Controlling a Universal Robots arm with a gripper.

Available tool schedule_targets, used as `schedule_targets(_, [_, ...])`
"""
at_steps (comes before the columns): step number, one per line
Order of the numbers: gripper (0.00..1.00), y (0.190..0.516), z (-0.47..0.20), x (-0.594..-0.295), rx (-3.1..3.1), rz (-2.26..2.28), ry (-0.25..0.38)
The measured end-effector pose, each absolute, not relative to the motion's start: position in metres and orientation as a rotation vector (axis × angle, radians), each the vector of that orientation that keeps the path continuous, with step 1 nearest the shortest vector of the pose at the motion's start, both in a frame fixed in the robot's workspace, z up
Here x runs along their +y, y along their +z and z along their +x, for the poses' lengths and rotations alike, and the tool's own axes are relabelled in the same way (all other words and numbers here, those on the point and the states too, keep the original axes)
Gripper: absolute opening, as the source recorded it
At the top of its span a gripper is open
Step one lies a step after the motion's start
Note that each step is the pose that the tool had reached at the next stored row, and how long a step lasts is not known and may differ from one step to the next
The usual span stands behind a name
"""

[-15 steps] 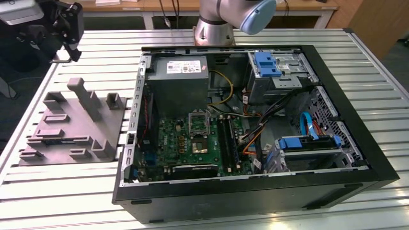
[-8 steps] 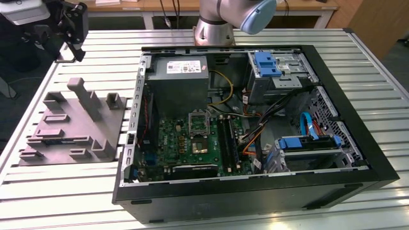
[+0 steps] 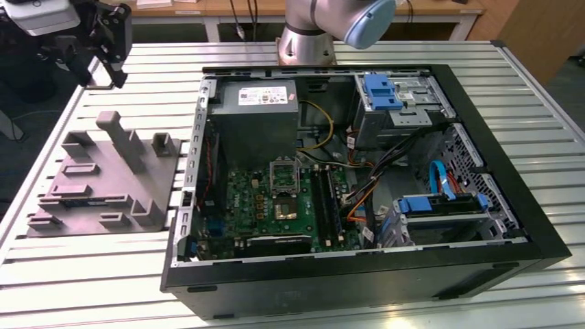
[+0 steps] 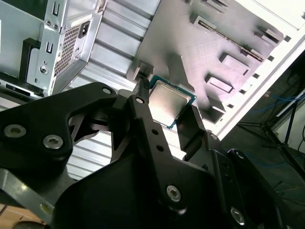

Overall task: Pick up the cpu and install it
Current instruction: 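Pick up the cpu and move it towards the insertion slot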

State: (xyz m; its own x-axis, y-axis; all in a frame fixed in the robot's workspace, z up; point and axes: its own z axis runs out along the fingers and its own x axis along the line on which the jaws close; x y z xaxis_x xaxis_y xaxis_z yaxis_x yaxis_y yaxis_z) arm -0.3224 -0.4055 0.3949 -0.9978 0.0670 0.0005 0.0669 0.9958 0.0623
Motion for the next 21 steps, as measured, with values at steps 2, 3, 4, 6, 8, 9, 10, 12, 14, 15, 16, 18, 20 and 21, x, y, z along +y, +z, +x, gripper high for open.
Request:
schedule_targets(2, [0.47,0.395,-0.320,-0.405,3.137,0.105,0.098])
schedule_targets(3, [0.47,0.395,-0.320,-0.405,3.137,0.105,0.098])
schedule_targets(4, [0.47,0.395,-0.319,-0.405,3.137,0.105,0.098])
schedule_targets(6, [0.47,0.395,-0.317,-0.405,3.137,0.105,0.098])
schedule_targets(8, [0.47,0.395,-0.314,-0.405,3.137,0.105,0.098])
schedule_targets(9, [0.47,0.395,-0.311,-0.405,3.137,0.105,0.098])
schedule_targets(10, [0.47,0.395,-0.309,-0.405,3.137,0.105,0.098])
schedule_targets(12, [0.47,0.395,-0.304,-0.405,3.137,0.105,0.098])
schedule_targets(14, [0.47,0.395,-0.299,-0.405,3.137,0.105,0.098])
schedule_targets(15, [0.47,0.395,-0.297,-0.405,3.137,0.105,0.098])
schedule_targets(16, [0.47,0.395,-0.294,-0.405,3.137,0.105,0.098])
schedule_targets(18, [0.47,0.395,-0.287,-0.405,3.137,0.105,0.098])
schedule_targets(20, [0.47,0.395,-0.278,-0.405,3.137,0.105,0.098])
schedule_targets(21, [0.47,0.395,-0.274,-0.405,3.137,0.105,0.098])
